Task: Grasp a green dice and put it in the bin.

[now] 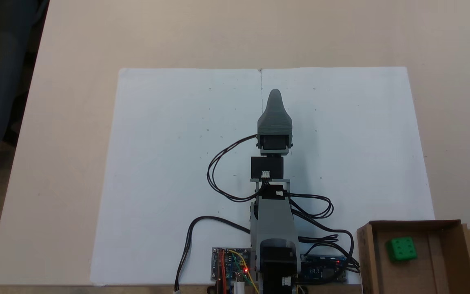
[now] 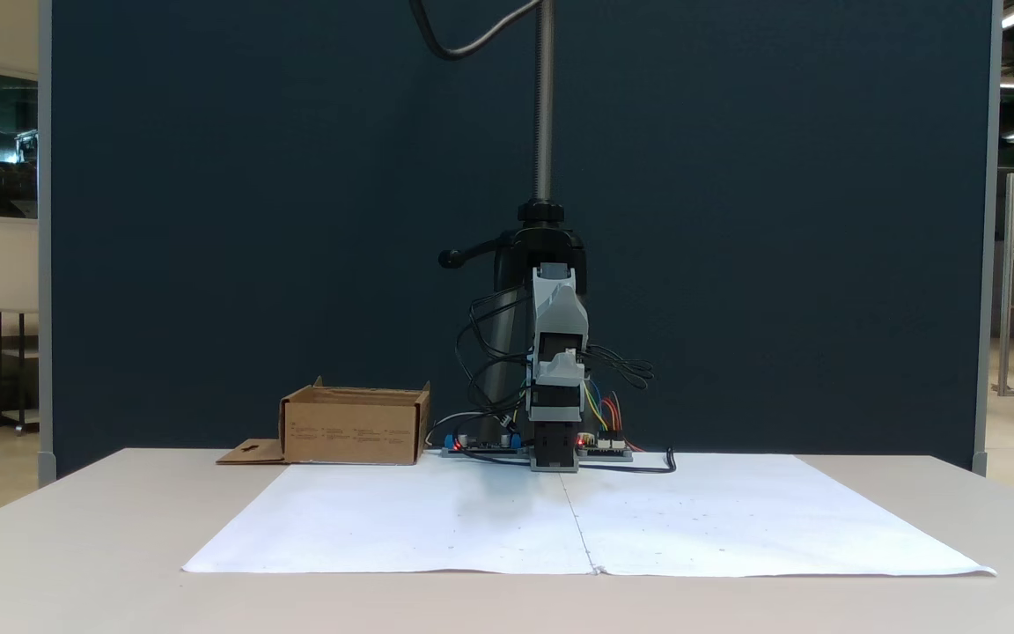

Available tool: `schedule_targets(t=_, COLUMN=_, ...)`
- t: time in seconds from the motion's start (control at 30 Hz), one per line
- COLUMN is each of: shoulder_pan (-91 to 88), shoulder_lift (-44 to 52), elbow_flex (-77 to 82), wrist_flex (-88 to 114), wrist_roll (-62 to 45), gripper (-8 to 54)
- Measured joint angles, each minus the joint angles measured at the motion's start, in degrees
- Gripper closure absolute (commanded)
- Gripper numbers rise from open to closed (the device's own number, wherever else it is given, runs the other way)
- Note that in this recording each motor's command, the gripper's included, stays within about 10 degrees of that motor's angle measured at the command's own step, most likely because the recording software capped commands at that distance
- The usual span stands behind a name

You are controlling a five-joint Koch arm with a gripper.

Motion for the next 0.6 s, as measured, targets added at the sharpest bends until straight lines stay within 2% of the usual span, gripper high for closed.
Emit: schedule_targets(t=0.6, shoulder_pan=-0.97, shoulder_lift=0.0, elbow_flex=0.0, wrist_flex=0.0, wrist_roll=0.0, gripper=0.2)
